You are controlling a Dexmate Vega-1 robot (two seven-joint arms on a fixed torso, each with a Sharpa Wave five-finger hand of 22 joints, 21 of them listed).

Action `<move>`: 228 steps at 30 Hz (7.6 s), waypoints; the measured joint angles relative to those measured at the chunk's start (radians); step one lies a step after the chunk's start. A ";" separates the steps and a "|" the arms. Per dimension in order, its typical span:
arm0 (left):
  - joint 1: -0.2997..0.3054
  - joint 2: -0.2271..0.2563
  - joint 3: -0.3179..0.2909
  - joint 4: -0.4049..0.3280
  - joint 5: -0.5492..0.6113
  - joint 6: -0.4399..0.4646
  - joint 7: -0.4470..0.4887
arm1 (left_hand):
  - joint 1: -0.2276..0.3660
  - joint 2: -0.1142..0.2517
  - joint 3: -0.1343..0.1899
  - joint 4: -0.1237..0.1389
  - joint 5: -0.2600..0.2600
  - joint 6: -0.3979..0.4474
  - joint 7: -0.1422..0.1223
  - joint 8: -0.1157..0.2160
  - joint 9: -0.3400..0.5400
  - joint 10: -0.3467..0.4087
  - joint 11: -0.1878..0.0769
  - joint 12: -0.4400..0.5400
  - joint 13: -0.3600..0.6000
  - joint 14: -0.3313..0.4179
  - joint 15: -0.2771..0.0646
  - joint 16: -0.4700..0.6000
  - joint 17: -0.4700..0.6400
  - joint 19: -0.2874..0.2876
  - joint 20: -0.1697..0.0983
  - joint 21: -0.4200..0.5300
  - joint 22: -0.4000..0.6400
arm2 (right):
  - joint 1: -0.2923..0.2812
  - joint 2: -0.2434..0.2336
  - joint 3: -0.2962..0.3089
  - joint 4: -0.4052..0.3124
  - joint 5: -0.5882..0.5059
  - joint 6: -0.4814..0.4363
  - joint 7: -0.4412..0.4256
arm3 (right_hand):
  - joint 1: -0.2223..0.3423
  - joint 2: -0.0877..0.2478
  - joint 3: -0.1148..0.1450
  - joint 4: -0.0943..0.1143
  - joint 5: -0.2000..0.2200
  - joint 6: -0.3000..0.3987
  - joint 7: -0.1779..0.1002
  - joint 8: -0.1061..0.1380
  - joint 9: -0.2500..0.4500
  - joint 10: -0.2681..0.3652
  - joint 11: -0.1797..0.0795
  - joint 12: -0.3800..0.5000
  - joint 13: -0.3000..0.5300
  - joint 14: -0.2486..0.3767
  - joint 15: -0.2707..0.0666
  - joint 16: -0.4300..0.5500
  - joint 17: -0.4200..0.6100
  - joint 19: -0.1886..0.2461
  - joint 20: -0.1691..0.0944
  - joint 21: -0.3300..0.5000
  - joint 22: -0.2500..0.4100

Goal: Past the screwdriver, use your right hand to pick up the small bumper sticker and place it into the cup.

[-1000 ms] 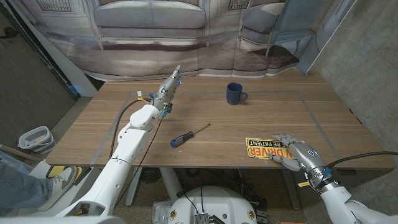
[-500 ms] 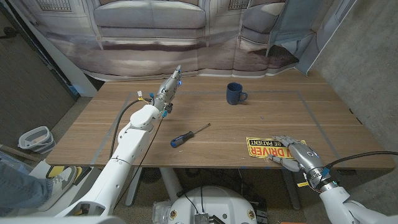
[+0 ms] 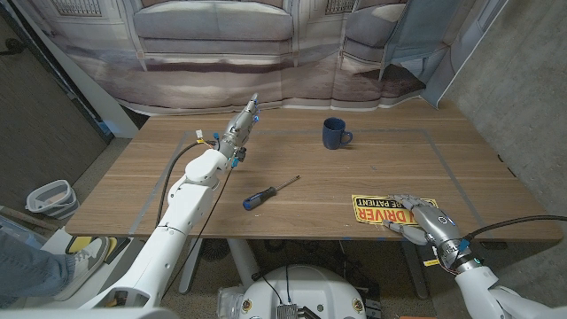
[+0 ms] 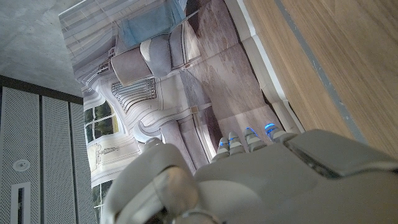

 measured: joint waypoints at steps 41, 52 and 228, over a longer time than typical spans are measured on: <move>-0.001 -0.006 -0.002 0.032 -0.009 -0.015 -0.005 | 0.000 0.000 -0.008 0.000 0.000 0.000 0.000 0.000 0.000 -0.004 -0.004 0.000 0.000 0.000 0.000 0.000 0.000 0.000 0.000 0.000 0.000 | 0.056 -0.029 -0.061 0.008 0.026 -0.014 -0.007 | 0.231 0.098 0.086 -0.019 -0.031 0.211 -0.037 0.030 -0.003 0.219 -0.073 0.078 -0.003 0.322 -0.020 0.064 0.029 0.157 -0.096 0.117 0.045; -0.001 -0.006 -0.002 0.034 -0.010 -0.017 -0.006 | 0.000 0.000 -0.008 0.000 0.000 0.000 0.000 0.000 0.000 -0.004 -0.004 0.000 0.000 0.000 0.000 0.000 0.000 0.000 0.000 0.000 0.000 | 0.065 -0.036 -0.067 0.008 0.018 -0.015 -0.012 | 0.327 0.116 0.117 -0.015 -0.058 0.230 -0.033 0.022 0.003 0.261 -0.071 0.087 -0.002 0.420 -0.031 0.077 0.051 0.241 -0.112 0.157 0.056; 0.006 0.007 -0.042 0.002 -0.013 -0.019 -0.005 | 0.017 0.017 -0.037 0.001 0.000 0.006 -0.005 0.000 0.000 -0.004 -0.003 0.000 0.000 -0.004 0.004 0.000 0.000 -0.004 0.004 0.000 0.000 | 0.033 0.105 0.234 -0.117 -0.150 0.189 -0.083 | 0.617 0.196 0.052 0.025 -0.240 0.423 -0.032 0.002 0.033 0.471 -0.092 0.000 0.093 0.633 -0.095 0.073 0.273 0.022 -0.105 0.879 -0.002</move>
